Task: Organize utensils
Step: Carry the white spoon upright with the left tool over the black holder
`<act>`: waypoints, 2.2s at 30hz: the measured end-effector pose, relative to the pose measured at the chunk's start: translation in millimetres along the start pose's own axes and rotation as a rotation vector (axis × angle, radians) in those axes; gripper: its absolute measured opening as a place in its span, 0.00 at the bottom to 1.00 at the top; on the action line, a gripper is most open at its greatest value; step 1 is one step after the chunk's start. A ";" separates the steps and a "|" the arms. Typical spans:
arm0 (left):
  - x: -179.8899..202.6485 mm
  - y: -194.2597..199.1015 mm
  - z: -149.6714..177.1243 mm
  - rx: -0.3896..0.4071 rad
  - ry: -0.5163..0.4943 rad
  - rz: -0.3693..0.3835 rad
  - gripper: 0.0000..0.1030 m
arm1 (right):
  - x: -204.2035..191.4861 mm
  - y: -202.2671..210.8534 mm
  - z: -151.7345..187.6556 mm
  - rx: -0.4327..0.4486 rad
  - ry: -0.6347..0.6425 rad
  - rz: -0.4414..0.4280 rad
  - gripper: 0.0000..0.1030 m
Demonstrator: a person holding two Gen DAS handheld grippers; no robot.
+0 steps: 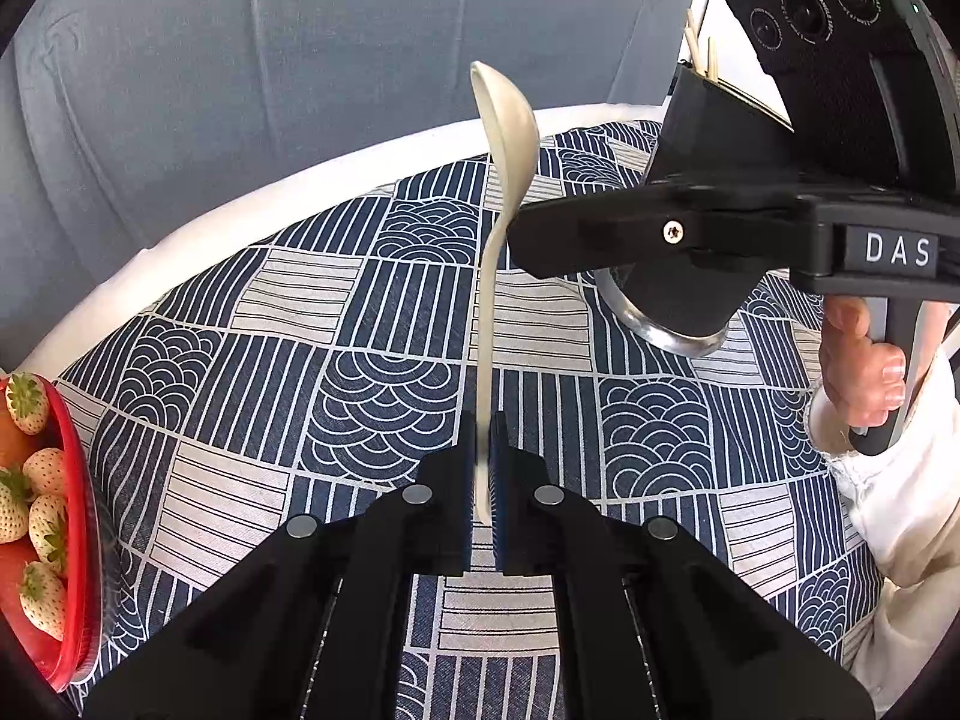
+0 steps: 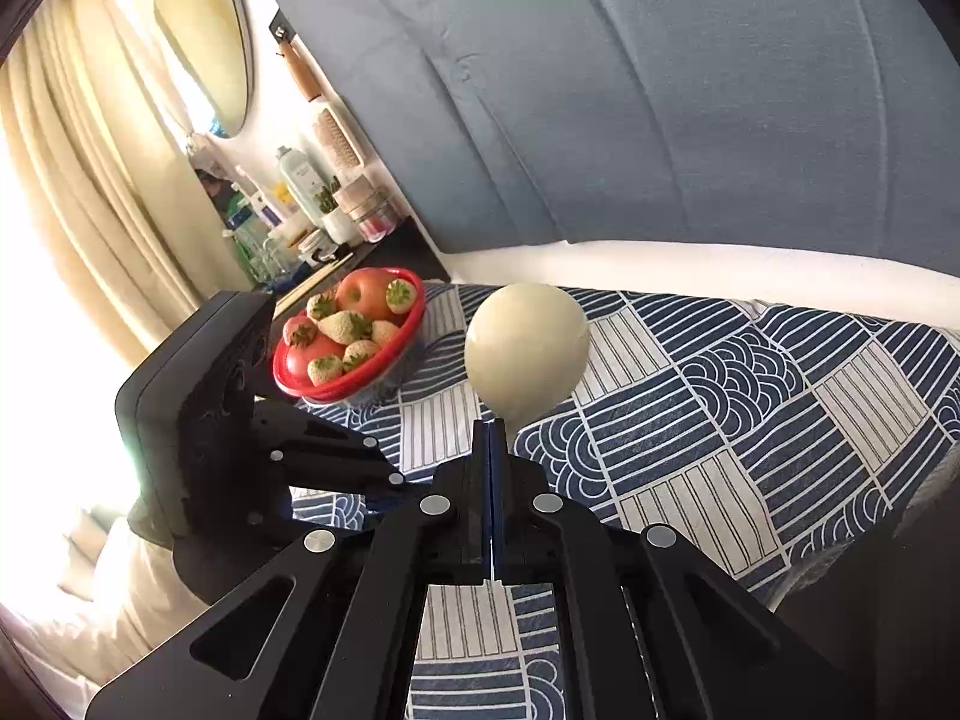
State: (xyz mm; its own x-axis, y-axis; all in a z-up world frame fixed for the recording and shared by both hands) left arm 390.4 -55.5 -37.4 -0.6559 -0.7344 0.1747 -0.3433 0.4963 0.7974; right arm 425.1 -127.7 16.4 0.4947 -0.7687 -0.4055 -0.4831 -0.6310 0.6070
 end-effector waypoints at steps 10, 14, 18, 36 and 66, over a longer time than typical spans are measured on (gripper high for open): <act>5.3 11.7 0.7 0.001 0.012 -0.001 0.05 | 6.1 7.2 7.3 0.012 -0.042 0.059 0.30; 2.5 4.2 12.3 -0.031 0.040 0.006 0.05 | 9.7 9.1 15.1 0.001 -0.057 0.073 0.46; -0.6 13.1 15.5 -0.013 0.057 0.014 0.05 | 14.0 6.0 27.0 -0.035 -0.085 0.108 0.57; 29.5 96.7 16.7 0.175 0.021 0.081 0.05 | 1.0 17.4 19.0 0.094 -0.260 0.009 0.68; 136.2 114.7 -86.7 0.190 -0.278 0.024 0.06 | 34.2 198.1 -29.7 0.402 -0.154 0.051 0.34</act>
State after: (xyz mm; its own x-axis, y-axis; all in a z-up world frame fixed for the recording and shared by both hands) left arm 320.0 -138.7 128.0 -0.8146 -0.5799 0.0076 -0.4271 0.6087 0.6686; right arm 367.8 -275.8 143.1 0.3637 -0.7875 -0.4976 -0.7621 -0.5587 0.3272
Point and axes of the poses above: each gripper's, at about its wrist camera, not at the fingertips, and y roughly against the way its jaws point, x to its right, z to its underside, the point moved 5 cm from there along -y, roughly the way its jaws point, and after that the axes turned 4 degrees about y, right-handed, at the moved point
